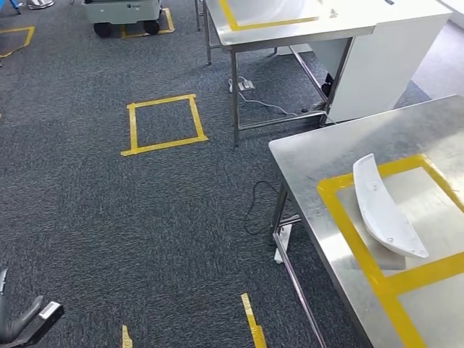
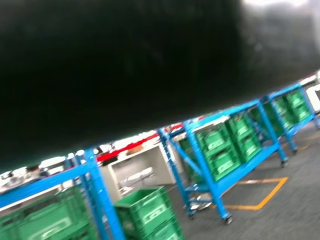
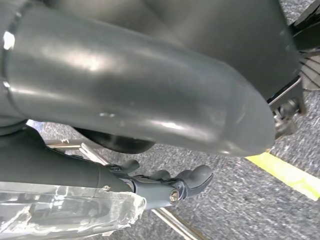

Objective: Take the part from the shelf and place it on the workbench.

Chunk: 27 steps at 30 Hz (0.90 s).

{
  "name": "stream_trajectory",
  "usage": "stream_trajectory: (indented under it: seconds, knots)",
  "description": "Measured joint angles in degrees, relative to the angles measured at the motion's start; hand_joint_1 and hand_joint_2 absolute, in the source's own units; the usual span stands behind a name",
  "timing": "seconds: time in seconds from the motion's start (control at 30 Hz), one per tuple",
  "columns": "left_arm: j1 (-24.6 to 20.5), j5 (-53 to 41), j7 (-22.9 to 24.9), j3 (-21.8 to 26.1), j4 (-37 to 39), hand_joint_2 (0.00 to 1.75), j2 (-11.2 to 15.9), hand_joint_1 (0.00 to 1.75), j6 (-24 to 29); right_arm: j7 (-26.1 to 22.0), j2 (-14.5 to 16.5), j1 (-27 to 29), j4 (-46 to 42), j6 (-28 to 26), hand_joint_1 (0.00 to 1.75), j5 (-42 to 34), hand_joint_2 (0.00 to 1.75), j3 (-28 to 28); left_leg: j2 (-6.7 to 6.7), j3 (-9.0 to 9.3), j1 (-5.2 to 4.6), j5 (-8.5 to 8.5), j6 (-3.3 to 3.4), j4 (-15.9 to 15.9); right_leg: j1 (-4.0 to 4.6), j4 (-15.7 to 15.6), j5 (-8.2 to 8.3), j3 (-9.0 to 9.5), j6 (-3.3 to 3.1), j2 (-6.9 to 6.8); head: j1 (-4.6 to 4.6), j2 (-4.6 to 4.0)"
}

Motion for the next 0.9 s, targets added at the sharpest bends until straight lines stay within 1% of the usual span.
stream_trajectory:
  seconds: [0.03,0.07,0.1,0.13,0.17,0.2,0.23,0.27,0.3,0.33,0.37,0.4,0.43,0.47,0.5,0.53,0.57,0.6,0.63,0.67,0.7,0.73,0.77,0.8,0.83,0.87,0.9]
  knots:
    - [0.0,0.0,0.0,0.5,0.2,0.0,-0.1,0.0,0.0,0.0,0.0,0.0,0.0,0.0,0.0,0.0,0.0,0.0,-0.59,0.09,0.08,0.09,0.3,-0.2,-0.12,0.5,-0.52,-0.07,0.3,0.61,0.04,0.0]
    - [0.0,0.0,-0.1,0.9,0.3,0.0,-0.1,0.0,0.0,0.0,0.0,-0.1,0.0,0.0,0.0,0.0,0.0,0.0,-1.17,0.18,0.21,0.22,0.61,-0.4,-0.24,2.0,-1.58,-0.73,0.56,1.87,0.15,0.0]
    - [-0.1,0.0,-0.1,1.2,0.4,0.0,-0.2,0.0,0.0,0.0,0.0,-0.1,0.0,0.0,0.0,0.0,0.0,0.0,-1.76,0.26,0.34,0.29,0.87,-0.5,-0.38,4.9,-3.18,-2.12,0.77,3.54,0.27,0.0]
    - [-0.3,0.0,-0.2,1.4,0.5,0.0,-0.3,0.0,0.0,0.0,0.0,0.0,0.0,0.0,0.0,0.0,0.0,0.0,-2.37,0.23,0.34,0.29,1.05,-0.5,-0.44,8.9,-5.0,-3.98,0.86,5.12,0.42,0.0]
    - [-0.4,0.0,-0.3,1.7,0.7,0.0,-0.4,0.0,0.0,0.0,0.0,0.0,0.0,0.0,0.0,0.0,0.0,0.0,-3.07,0.19,0.33,0.29,1.18,-0.5,-0.49,13.1,-6.61,-6.16,0.91,5.99,0.51,0.0]
    - [-0.4,0.0,-0.5,1.9,0.9,0.0,-0.6,0.0,0.0,0.1,0.0,0.1,0.0,0.0,0.0,0.0,0.0,0.0,-3.79,0.18,0.32,0.28,1.24,-0.5,-0.5,16.2,-7.43,-8.01,0.94,6.34,0.54,0.0]
    - [-0.5,0.0,-0.9,2.4,1.2,0.0,-0.7,0.0,0.0,0.1,0.0,0.2,0.0,0.0,0.0,0.1,0.0,0.0,-4.53,0.18,0.31,0.27,1.24,-0.5,-0.51,17.4,-7.12,-9.04,0.92,6.46,0.56,0.0]
    - [-0.5,0.0,-1.3,3.0,1.5,0.0,-0.9,0.0,0.0,0.2,0.0,0.2,0.0,0.0,0.0,0.1,0.0,0.0,-5.29,0.21,0.32,0.26,1.22,-0.4,-0.55,16.5,-5.74,-9.08,0.87,6.5,0.57,0.0]
    - [-0.5,0.0,-1.8,3.7,1.8,0.0,-1.0,0.0,0.0,0.2,0.0,0.2,0.0,0.0,0.0,0.1,0.0,0.0,-6.04,0.26,0.33,0.24,1.17,-0.4,-0.62,13.6,-3.5,-8.08,0.79,6.75,0.57,0.0]
    - [-0.5,0.0,-2.4,4.5,2.3,0.0,-1.2,0.0,0.0,0.3,0.0,0.2,0.0,0.0,0.0,0.1,0.0,0.0,-6.79,0.32,0.35,0.2,1.07,-0.4,-0.75,9.5,-1.06,-6.48,0.7,7.69,0.58,0.0]
    - [-0.7,0.0,-3.2,5.4,2.7,0.0,-1.3,0.0,0.0,0.3,0.0,0.2,0.0,0.0,0.0,0.1,0.0,-0.1,-7.5,0.28,0.28,0.15,0.85,-0.3,-0.98,5.7,0.64,-4.81,0.62,9.1,0.55,0.0]
    - [-0.9,0.0,-4.1,6.6,3.3,0.0,-1.5,0.0,0.0,0.4,0.0,0.1,0.0,0.0,0.0,0.2,0.0,-0.1,-8.15,0.17,0.27,0.17,0.54,-0.2,-1.13,2.9,1.64,-3.47,0.55,10.34,0.52,0.0]
    - [-1.1,0.0,-5.0,8.0,4.1,0.0,-1.7,0.0,0.0,0.4,0.0,0.1,0.0,0.0,0.0,0.2,0.0,-0.2,-8.76,-0.03,0.32,0.24,0.17,-0.2,-1.2,1.4,1.87,-2.72,0.47,11.23,0.52,0.0]
    - [-1.4,0.0,-5.8,9.5,4.9,0.0,-1.8,0.0,0.0,0.6,0.0,0.1,0.0,0.0,0.0,0.3,0.0,-0.3,-9.34,-0.23,0.41,0.37,-0.25,-0.2,-1.15,1.1,1.7,-2.44,0.33,11.32,0.49,0.0]
    - [-1.4,0.0,-6.5,11.1,5.7,0.0,-2.0,0.0,0.0,0.7,0.0,0.1,0.0,0.0,0.0,0.3,0.0,-0.4,-9.95,-0.4,0.59,0.52,-0.63,-0.3,-1.07,1.1,1.79,-2.32,0.09,10.76,0.52,0.0]
    - [-1.4,0.0,-6.9,12.8,6.7,0.0,-2.2,0.0,0.0,0.8,0.0,0.1,0.0,0.0,0.0,0.4,0.0,-0.5,-9.69,-0.56,0.67,0.39,-0.94,-0.1,-1.06,0.8,1.94,-2.19,-0.26,10.09,0.49,0.0]
    - [-1.5,0.0,-7.2,14.3,7.6,0.0,-2.4,0.0,0.0,0.9,0.0,0.1,0.0,0.0,0.0,0.5,0.0,-0.6,-8.63,-0.96,0.65,-0.23,-1.19,0.8,-1.06,0.6,2.08,-2.01,-0.68,9.39,0.31,0.0]
    - [-1.8,0.0,-7.4,15.8,8.7,0.0,-2.5,0.0,0.0,1.0,0.0,0.1,0.0,0.0,0.0,0.5,0.0,-0.8,-7.09,-1.87,0.58,-1.45,-1.39,2.7,-1.07,0.3,2.19,-1.83,-1.05,8.56,0.13,0.0]
    - [-2.1,0.0,-7.5,17.3,9.9,0.0,-2.6,0.0,0.0,1.0,0.0,0.1,0.0,0.0,0.0,0.6,0.0,-0.9,-5.21,-3.31,0.53,-3.16,-1.53,5.8,-0.98,0.1,2.21,-1.7,-1.34,7.67,-0.08,0.0]
    - [-2.5,0.0,-7.5,18.8,11.2,0.0,-2.7,0.0,0.0,1.1,0.0,0.2,0.0,0.0,0.0,0.7,0.0,-1.0,-3.95,-5.15,0.55,-4.98,-1.66,9.6,-0.83,0.1,2.13,-1.66,-1.54,6.8,-0.21,0.0]
    - [-2.7,0.0,-7.5,20.3,12.6,0.0,-2.8,0.0,0.0,1.2,0.0,0.2,0.0,0.0,0.0,0.8,0.0,-1.0,-3.33,-6.87,0.63,-6.35,-1.77,13.1,-0.7,0.1,2.04,-1.64,-1.64,5.89,-0.23,0.0]
    - [-2.8,0.0,-7.4,21.8,14.0,0.0,-2.8,0.0,0.0,1.3,0.0,0.3,0.0,0.0,0.0,0.8,0.0,-1.1,-3.02,-7.88,0.71,-6.83,-1.83,15.2,-0.58,0.1,1.92,-1.61,-1.71,5.04,-0.22,0.0]
    - [-2.7,0.0,-7.1,23.3,15.5,0.0,-2.9,0.0,0.0,1.4,0.0,0.3,0.0,0.0,0.0,0.9,0.0,-1.2,-2.82,-7.85,0.76,-6.26,-1.83,15.3,-0.49,0.1,1.81,-1.56,-1.72,4.24,-0.21,0.0]
    - [-2.6,0.0,-6.7,24.7,16.7,0.0,-2.9,0.0,0.0,1.5,-0.1,0.3,0.0,0.0,0.0,0.9,0.0,-1.3,-2.56,-6.67,0.76,-4.79,-1.76,13.2,-0.42,0.1,1.69,-1.44,-1.68,3.5,-0.23,0.0]
    - [-2.6,0.0,-6.2,26.0,17.7,0.0,-2.9,0.0,0.0,1.6,0.0,0.3,0.0,0.0,0.0,1.0,0.0,-1.3,-1.67,-4.59,0.69,-2.9,-1.59,9.5,-0.33,0.1,1.53,-1.24,-1.58,2.8,-0.23,0.0]
    - [-2.8,0.0,-5.8,27.1,18.6,0.0,-2.8,0.0,0.0,1.6,0.0,0.3,0.0,0.0,0.0,1.0,0.0,-1.4,-0.09,-2.38,0.41,-1.5,-1.37,5.6,-0.14,0.2,1.27,-1.06,-1.36,2.1,-0.26,0.0]
    - [-2.9,0.0,-5.5,27.9,19.3,0.0,-2.8,0.0,0.0,1.7,0.0,0.2,0.0,-0.1,0.0,1.0,0.0,-1.4,1.12,-0.67,0.17,-0.61,-1.03,2.6,0.05,0.2,0.99,-0.96,-1.09,1.45,-0.22,0.0]
